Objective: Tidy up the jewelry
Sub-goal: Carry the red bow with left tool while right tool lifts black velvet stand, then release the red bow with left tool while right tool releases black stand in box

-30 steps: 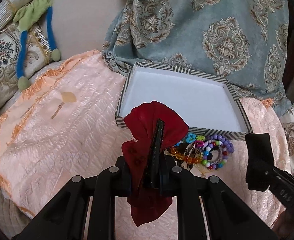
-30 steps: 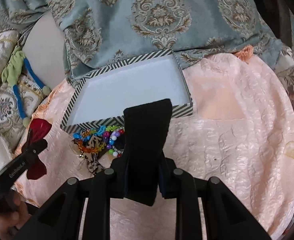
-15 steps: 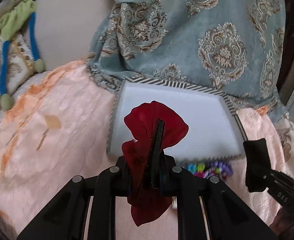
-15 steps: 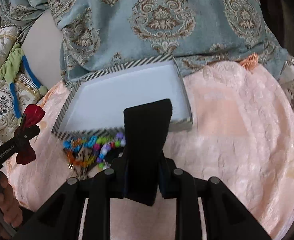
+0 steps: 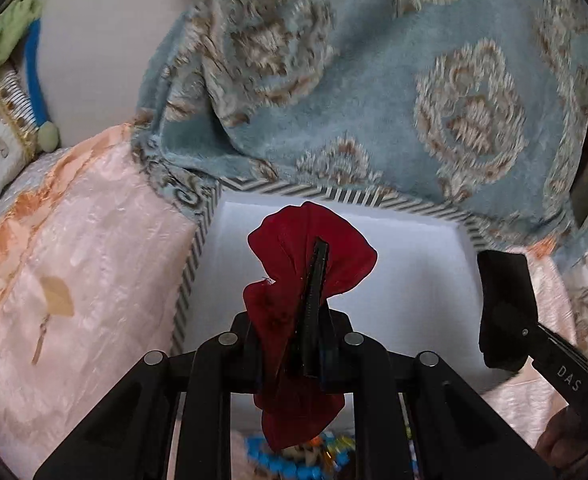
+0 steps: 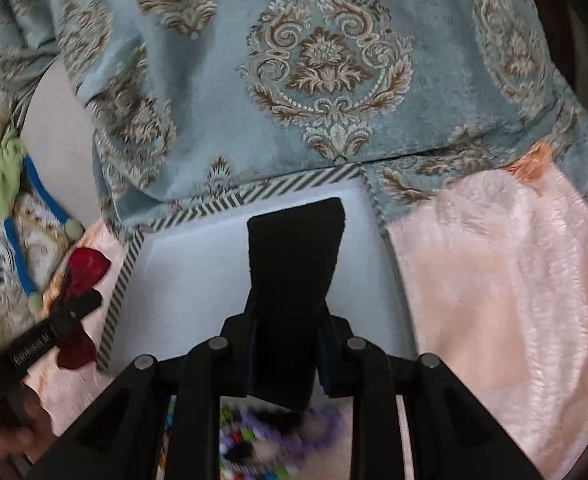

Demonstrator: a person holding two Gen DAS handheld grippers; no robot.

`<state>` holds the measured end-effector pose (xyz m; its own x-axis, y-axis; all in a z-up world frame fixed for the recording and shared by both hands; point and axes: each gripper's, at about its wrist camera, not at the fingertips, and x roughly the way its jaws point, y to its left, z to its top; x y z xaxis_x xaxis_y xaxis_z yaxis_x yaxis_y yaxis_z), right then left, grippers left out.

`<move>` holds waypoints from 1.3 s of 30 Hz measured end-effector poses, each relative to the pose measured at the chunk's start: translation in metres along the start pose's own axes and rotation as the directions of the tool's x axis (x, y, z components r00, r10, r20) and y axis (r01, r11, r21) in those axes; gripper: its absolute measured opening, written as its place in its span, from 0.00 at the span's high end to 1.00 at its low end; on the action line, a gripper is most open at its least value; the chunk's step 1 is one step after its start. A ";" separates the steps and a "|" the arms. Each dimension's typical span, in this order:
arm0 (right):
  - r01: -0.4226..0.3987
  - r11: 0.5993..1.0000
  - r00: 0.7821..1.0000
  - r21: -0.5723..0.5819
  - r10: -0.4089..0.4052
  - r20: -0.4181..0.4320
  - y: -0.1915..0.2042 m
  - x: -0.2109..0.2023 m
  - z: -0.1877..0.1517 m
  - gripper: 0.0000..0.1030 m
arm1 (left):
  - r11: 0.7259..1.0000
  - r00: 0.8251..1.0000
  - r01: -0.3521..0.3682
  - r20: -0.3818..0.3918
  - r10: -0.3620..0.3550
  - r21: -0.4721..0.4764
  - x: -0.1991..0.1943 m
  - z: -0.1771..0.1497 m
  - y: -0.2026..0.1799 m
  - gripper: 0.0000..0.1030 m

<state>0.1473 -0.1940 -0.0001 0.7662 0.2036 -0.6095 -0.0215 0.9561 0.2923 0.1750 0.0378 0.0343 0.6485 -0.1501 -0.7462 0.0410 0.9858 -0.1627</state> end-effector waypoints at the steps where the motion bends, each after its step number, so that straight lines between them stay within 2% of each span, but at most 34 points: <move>1: 0.006 1.000 1.000 -0.021 -0.006 -0.006 0.000 0.007 -0.002 0.77 | 1.000 1.000 -0.007 -0.014 0.007 0.015 0.010 -0.003 0.000 1.00; 4: 0.052 0.995 0.995 -0.086 -0.059 -0.079 0.000 0.037 -0.012 0.77 | 0.999 0.994 -0.036 -0.100 0.038 0.019 0.043 -0.014 0.001 1.00; 8: 0.035 0.996 0.989 -0.084 -0.046 -0.139 -0.007 0.058 -0.015 0.77 | 0.995 0.991 -0.057 -0.113 0.065 0.078 0.053 -0.022 -0.012 1.00; 17: 0.036 0.995 0.989 -0.093 -0.049 -0.141 -0.007 0.058 -0.017 0.77 | 0.992 0.991 -0.063 -0.113 0.075 0.107 0.052 -0.027 -0.020 1.00; 39: 0.043 0.996 0.987 -0.083 -0.056 -0.151 -0.012 0.062 -0.019 0.74 | 0.992 0.990 -0.072 -0.114 0.084 0.104 0.056 -0.027 -0.020 1.00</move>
<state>0.1835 -0.1885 -0.0553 0.6605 0.1795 -0.7290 -0.0415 0.9783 0.2032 0.1902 0.0075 -0.0212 0.5586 -0.0746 -0.8260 0.0732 0.9965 -0.0405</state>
